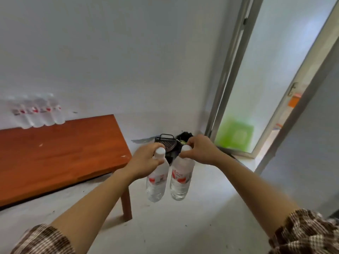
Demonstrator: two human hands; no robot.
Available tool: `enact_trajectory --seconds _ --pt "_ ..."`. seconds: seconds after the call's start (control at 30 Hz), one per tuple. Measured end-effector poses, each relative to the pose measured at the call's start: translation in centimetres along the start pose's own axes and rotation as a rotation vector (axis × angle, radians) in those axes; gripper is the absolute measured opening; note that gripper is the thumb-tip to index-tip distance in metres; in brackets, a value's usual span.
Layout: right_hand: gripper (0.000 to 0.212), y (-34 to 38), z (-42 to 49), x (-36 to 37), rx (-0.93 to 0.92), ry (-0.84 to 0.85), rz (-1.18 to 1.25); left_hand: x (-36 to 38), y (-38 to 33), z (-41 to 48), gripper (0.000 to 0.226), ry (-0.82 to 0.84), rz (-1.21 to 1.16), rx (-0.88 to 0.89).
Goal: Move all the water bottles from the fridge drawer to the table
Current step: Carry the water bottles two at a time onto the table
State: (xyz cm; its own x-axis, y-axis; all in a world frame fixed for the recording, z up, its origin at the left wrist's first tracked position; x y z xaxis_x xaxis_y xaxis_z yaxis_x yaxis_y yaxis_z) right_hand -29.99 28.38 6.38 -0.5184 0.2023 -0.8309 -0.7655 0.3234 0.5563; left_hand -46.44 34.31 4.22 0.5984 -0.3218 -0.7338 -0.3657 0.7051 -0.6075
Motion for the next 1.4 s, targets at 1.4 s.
enact_trajectory --seconds 1.4 --pt "0.042 44.7 62.6 38.5 -0.402 0.377 -0.583 -35.3 67.9 25.4 0.043 0.16 0.418 -0.077"
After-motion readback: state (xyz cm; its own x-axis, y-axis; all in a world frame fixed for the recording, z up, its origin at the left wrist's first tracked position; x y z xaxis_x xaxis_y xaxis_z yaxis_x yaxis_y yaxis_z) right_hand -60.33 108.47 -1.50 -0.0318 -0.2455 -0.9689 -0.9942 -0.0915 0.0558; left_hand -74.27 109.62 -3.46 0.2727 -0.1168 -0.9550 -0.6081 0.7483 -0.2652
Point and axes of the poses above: each hand's wrist, its own z-axis towards the middle knuckle, its own x-axis out of the palm, y = z × x, the point moved 7 cm from there along z, towards the middle knuckle, and after that the axes turned 7 degrees about x, right-handed, at the moved point
